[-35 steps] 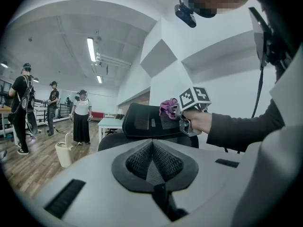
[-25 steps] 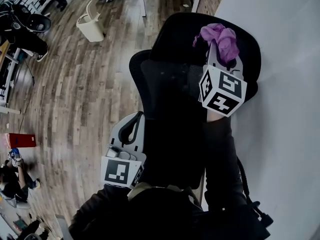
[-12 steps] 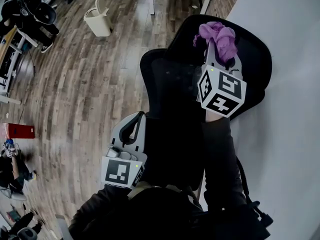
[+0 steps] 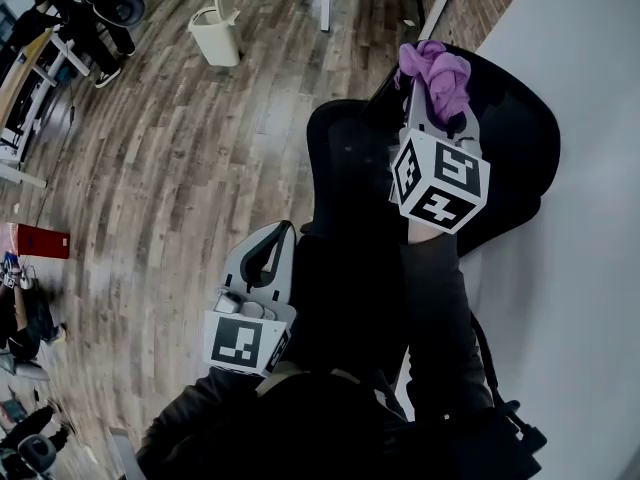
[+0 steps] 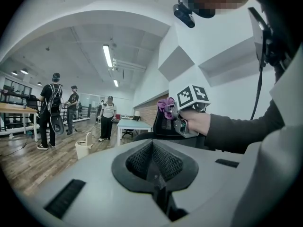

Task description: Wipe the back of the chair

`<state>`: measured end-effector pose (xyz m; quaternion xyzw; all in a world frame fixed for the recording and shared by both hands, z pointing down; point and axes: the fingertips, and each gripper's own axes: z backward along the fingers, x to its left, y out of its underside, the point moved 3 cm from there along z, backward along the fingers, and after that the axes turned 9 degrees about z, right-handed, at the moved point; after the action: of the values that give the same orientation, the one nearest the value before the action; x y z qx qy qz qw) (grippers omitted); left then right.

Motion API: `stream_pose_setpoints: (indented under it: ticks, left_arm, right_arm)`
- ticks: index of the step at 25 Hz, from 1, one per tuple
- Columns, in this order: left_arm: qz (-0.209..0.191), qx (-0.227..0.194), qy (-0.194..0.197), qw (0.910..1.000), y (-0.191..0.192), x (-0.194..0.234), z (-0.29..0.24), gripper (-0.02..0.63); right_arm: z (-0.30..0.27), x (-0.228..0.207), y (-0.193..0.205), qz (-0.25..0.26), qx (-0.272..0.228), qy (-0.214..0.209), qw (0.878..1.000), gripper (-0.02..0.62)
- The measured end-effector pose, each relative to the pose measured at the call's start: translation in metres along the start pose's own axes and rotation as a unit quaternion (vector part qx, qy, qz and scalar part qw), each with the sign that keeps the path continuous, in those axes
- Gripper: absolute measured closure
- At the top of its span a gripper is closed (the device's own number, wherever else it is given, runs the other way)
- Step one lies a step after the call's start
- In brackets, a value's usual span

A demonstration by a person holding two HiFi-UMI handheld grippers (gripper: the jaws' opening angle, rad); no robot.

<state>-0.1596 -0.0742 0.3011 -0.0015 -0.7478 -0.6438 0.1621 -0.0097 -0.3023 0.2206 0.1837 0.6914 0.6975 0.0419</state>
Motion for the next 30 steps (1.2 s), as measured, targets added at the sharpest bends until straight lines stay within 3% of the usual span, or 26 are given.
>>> stream_pose_setpoints:
  ticks: [4, 13, 30]
  left_arm:
    - [0.015, -0.01, -0.011, 0.9998, -0.001, 0.001, 0.009, 0.598]
    - [-0.001, -0.014, -0.027, 0.9995, -0.006, 0.008, 0.031, 0.598]
    - [-0.003, 0.003, -0.019, 0.9998, 0.007, 0.0, 0.025, 0.598]
  right_arm:
    - [0.003, 0.015, -0.002, 0.0, -0.004, -0.012, 1.0, 0.497]
    - [0.006, 0.037, -0.019, 0.006, -0.018, -0.035, 0.999, 0.497]
    - [0.021, 0.047, 0.011, 0.012, -0.009, -0.049, 0.999, 0.497]
